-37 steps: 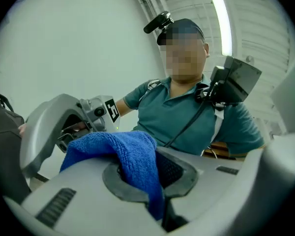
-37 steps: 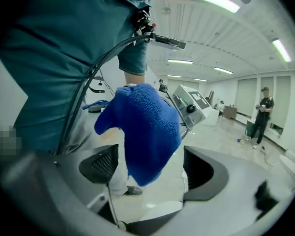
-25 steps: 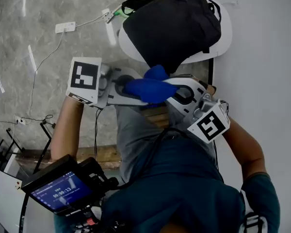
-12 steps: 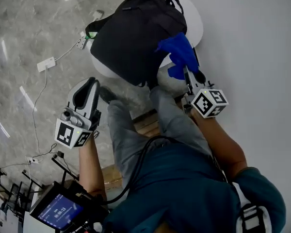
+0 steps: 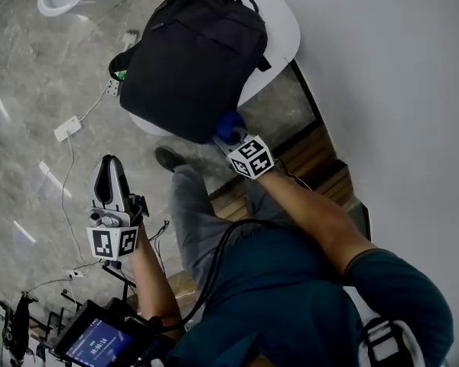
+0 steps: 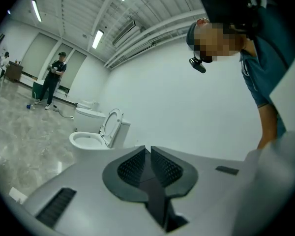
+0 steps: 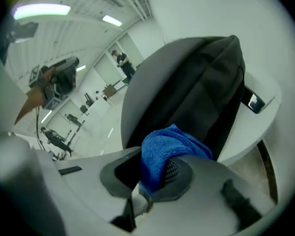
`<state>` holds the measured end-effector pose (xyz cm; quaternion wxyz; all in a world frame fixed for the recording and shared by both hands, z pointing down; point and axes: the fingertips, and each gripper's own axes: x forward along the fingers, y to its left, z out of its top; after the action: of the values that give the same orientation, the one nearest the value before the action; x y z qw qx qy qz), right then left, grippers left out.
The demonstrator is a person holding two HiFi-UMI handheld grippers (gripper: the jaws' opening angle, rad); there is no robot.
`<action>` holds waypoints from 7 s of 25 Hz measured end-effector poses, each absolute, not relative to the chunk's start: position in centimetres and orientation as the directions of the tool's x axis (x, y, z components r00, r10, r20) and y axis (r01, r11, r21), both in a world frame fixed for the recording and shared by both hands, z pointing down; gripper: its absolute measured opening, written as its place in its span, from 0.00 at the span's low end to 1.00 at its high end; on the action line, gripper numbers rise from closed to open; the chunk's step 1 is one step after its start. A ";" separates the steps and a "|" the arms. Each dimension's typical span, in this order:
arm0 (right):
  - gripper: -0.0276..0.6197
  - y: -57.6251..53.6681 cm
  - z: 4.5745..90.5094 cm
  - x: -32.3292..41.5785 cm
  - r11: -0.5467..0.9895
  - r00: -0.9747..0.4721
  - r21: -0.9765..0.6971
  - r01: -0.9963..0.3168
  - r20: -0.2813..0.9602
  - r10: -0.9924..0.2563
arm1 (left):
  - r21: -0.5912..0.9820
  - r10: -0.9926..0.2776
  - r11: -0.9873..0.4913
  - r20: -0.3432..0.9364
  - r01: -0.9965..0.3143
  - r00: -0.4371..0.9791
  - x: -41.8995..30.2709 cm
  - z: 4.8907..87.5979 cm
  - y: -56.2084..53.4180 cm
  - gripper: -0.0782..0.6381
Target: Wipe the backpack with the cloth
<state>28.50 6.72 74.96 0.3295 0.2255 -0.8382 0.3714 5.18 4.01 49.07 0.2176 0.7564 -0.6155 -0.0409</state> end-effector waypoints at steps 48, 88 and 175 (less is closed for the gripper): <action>0.09 -18.1 63.1 25.2 0.976 -0.275 -0.211 -0.050 0.943 0.190 | 0.351 -0.935 -0.130 0.269 -0.927 0.233 8.2 51.2 0.4 0.16; 0.09 -16.9 58.9 15.7 0.996 -0.436 0.041 -0.084 0.897 -0.074 | 0.019 -0.639 -0.518 0.657 -0.855 0.401 16.7 53.3 -9.6 0.34; 0.09 -1.6 28.1 9.9 0.853 -0.983 -0.515 0.090 0.090 0.158 | 0.418 -0.953 -0.291 -0.046 -0.860 0.300 8.7 28.2 0.0 0.21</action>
<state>9.86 -1.59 28.14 0.0644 -0.0645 -0.9603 0.2636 8.69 0.01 28.22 0.1594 0.7903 -0.5736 -0.1448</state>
